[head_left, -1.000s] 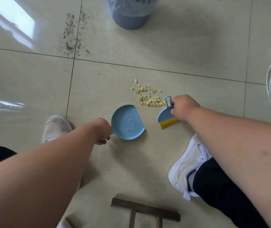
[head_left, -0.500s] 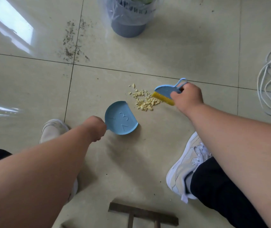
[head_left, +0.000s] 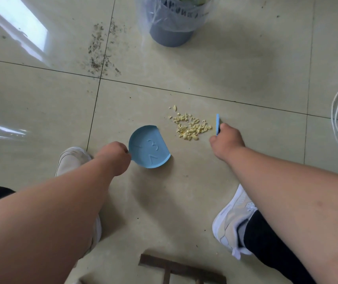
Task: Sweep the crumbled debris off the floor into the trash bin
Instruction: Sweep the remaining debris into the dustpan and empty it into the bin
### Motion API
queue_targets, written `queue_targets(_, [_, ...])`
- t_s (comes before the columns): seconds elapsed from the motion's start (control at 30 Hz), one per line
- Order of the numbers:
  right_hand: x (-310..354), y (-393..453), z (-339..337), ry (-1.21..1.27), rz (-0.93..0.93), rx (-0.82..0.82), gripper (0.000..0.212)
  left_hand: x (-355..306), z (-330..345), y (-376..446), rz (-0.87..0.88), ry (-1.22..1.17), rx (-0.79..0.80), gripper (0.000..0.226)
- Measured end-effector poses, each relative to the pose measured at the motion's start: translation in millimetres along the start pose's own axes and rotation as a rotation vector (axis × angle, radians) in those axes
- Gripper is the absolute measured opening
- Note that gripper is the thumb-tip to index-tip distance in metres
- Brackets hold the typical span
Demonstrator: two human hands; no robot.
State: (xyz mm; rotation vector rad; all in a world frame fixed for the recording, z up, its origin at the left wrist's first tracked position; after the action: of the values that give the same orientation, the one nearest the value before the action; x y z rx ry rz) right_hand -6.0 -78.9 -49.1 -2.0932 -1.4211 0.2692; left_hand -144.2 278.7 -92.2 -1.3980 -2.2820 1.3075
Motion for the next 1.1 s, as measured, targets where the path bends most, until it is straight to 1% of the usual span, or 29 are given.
queue_targets(0.03, [12.9,-3.4,5.0,-0.003,-0.043,0.007,0.013,0.4,0.4,0.7,0.003,-0.005,0.002,0.023])
queue_targets(0.13, [41.5,-9.4,16.6,-0.007,-0.125,0.039,0.004,2.0,0.4,2.0,0.009,-0.02,0.0,0.025])
queue_targets(0.17, [46.9,-9.4,17.0,0.012,-0.135,0.038,0.009,2.7,0.0,2.5,0.01,-0.023,-0.002,0.025])
queue_targets(0.23, [52.1,-7.8,6.0,0.067,-0.127,-0.02,0.014,4.2,-1.7,2.9,0.013,-0.026,-0.011,0.027])
queue_targets(0.33, [46.2,1.7,-23.2,0.094,-0.078,-0.174,0.012,6.9,-3.1,3.2,0.014,-0.047,-0.018,0.029])
queue_targets(0.4, [39.1,14.1,-33.1,0.057,-0.064,-0.213,0.008,7.9,-2.8,3.5,0.015,-0.056,-0.016,0.028])
queue_targets(0.47, [31.6,26.7,-37.9,0.021,-0.062,-0.222,0.011,8.9,-0.8,4.1,0.018,-0.064,-0.006,0.026])
queue_targets(0.57, [36.8,37.7,-36.6,-0.021,-0.1,-0.195,0.021,11.0,0.9,3.1,0.014,-0.084,0.0,0.026])
queue_targets(0.7, [78.3,33.6,-22.5,-0.07,-0.268,-0.174,0.018,17.8,7.9,5.0,-0.009,-0.222,0.02,0.024])
queue_targets(0.87, [114.8,11.3,19.2,-0.087,-0.445,-0.064,0.016,25.7,6.1,7.7,-0.036,-0.289,0.012,0.028])
queue_targets(0.97, [118.2,-1.2,36.0,-0.153,-0.521,-0.012,0.014,23.4,0.1,7.4,-0.032,-0.285,0.0,0.027])
queue_targets(1.03, [115.1,-9.4,43.2,-0.235,-0.572,0.014,0.02,20.3,-3.5,6.3,-0.025,-0.263,-0.003,0.026])
queue_targets(1.1, [109.4,-14.7,46.3,-0.292,-0.606,0.032,0.02,17.9,-7.4,6.3,-0.014,-0.24,-0.012,0.027])
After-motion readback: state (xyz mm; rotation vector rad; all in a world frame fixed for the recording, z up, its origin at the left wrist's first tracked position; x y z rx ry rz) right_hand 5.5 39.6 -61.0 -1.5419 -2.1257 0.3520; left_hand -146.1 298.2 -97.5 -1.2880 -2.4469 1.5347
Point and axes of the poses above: each hand's wrist, its own y-axis towards the middle knuckle, its own z-axis out of the palm, x = y × z, the point moved 10 cm from there along y, towards the middle knuckle, and after that the axes turned 8 degrees about z, right-handed, at the moved point
